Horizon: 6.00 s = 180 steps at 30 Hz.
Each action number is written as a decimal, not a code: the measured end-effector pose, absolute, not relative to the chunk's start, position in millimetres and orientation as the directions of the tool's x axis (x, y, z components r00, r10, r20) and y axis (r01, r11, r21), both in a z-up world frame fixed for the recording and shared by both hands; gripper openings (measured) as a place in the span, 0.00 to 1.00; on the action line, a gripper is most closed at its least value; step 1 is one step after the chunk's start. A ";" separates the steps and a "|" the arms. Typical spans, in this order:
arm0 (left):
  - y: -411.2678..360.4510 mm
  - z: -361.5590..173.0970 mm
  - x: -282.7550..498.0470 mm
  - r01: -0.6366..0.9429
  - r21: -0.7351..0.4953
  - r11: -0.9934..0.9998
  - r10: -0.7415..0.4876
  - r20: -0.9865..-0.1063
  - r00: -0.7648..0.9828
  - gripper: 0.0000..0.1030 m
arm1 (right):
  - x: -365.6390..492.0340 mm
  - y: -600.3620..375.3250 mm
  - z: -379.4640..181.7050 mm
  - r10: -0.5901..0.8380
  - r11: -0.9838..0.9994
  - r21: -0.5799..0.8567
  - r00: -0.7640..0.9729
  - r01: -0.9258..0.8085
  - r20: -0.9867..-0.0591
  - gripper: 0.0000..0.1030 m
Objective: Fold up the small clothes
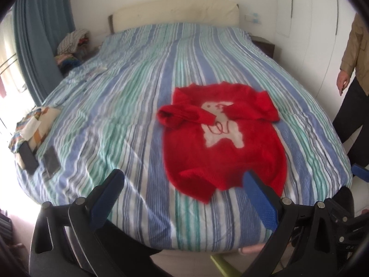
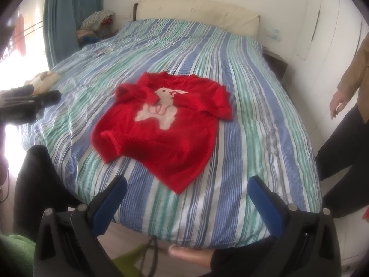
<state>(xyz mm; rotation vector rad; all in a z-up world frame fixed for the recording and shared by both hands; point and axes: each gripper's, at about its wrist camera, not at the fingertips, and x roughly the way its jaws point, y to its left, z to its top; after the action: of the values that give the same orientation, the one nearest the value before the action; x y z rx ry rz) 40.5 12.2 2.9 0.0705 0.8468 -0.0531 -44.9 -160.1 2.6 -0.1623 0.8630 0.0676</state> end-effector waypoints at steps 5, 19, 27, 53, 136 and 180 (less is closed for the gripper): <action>0.5 -7.5 31.4 0.102 0.030 0.994 -0.042 -0.771 0.635 0.99 | -44.1 -156.8 0.7 -0.002 0.983 -0.121 0.644 -0.140 -0.765 1.00; 25.9 -37.3 36.3 0.057 0.006 0.998 -0.029 -0.808 0.589 0.99 | -47.0 -174.9 11.7 0.002 0.988 -0.104 0.689 -0.113 -0.725 1.00; 33.8 -136.4 81.8 0.107 -0.127 0.986 -0.161 -0.881 0.444 0.98 | -10.1 -219.0 -44.7 0.160 0.984 0.076 0.618 -0.159 -0.770 1.00; 68.0 -169.0 108.4 0.151 -0.204 0.967 -0.236 -0.943 0.234 0.03 | 43.8 -254.1 -163.9 0.316 0.945 0.326 0.326 -0.026 -0.891 0.04; 118.2 -95.1 45.5 -0.148 0.023 0.989 0.095 -0.862 0.499 0.98 | 239.3 -141.2 -80.0 0.111 0.823 -0.191 0.482 -0.534 -0.869 0.65; 48.0 -103.8 61.2 0.005 0.095 0.996 0.081 -0.880 0.468 0.98 | 159.9 -562.8 -140.1 -0.103 0.820 0.255 0.570 0.513 -0.815 0.03</action>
<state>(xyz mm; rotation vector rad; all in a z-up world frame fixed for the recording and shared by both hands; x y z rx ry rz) 61.2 48.0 -103.8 0.0880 1.0836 0.0466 159.9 -562.8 -140.1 0.5052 0.8987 -0.3797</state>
